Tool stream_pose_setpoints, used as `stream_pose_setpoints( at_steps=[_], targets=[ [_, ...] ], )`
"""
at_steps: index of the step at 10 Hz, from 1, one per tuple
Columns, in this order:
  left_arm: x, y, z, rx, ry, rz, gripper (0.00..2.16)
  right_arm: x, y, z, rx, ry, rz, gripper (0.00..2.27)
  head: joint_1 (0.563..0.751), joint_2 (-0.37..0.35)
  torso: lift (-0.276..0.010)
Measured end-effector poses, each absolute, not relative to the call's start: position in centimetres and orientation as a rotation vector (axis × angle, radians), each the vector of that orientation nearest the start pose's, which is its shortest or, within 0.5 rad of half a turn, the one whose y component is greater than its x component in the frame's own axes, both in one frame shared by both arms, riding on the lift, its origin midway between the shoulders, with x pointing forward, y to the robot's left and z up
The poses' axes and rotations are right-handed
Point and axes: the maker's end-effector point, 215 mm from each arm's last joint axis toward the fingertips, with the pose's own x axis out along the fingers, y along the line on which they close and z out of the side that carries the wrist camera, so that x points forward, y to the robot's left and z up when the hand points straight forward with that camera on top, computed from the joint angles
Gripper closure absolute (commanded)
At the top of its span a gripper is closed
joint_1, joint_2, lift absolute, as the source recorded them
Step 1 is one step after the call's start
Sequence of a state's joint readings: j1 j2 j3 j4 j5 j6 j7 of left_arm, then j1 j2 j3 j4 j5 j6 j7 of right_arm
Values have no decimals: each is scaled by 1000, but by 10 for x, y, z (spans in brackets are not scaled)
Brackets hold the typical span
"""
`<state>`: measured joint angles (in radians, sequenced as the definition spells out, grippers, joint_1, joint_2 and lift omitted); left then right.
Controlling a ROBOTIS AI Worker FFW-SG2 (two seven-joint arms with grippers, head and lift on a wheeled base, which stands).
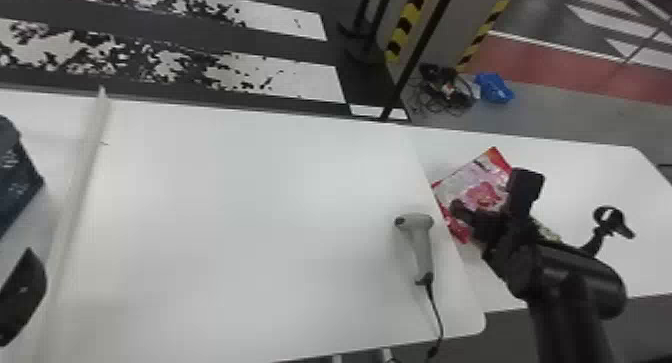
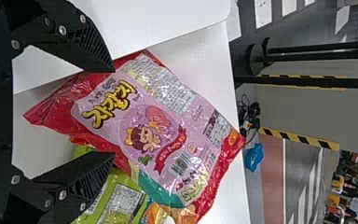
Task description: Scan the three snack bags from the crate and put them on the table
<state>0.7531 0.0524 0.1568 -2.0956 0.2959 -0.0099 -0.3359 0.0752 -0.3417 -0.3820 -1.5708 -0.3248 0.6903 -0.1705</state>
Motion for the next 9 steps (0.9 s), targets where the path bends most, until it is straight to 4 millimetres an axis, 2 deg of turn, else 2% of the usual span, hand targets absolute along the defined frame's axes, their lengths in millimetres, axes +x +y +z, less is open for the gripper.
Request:
stream_pose_setpoints(
  at_steps=[1, 2, 3, 5, 6, 8, 9],
  targets=[
    [355, 243, -388, -191, 164, -209, 22, 457, -559, -461, 47, 593, -505, 63, 695, -350, -94],
    [355, 241, -387, -192, 161, -211, 22, 449, -541, -437, 68, 542, -470, 66, 695, -350, -94],
    [356, 239, -383, -193, 155, -212, 22, 443, -507, -415, 101, 495, -393, 66, 695, -350, -94],
    [359, 232, -370, -200, 141, -215, 22, 433, -415, -377, 146, 432, -228, 66, 695, -293, -94],
    [359, 228, -366, -207, 152, -209, 22, 431, -363, -366, 145, 417, -148, 66, 695, -221, -94],
    [355, 212, -361, -239, 227, -215, 22, 424, -255, -358, 134, 395, 16, 63, 695, -70, -94],
    [353, 207, -351, -244, 239, -204, 22, 417, -207, -350, 117, 356, 75, 66, 695, -37, -94]
  ],
)
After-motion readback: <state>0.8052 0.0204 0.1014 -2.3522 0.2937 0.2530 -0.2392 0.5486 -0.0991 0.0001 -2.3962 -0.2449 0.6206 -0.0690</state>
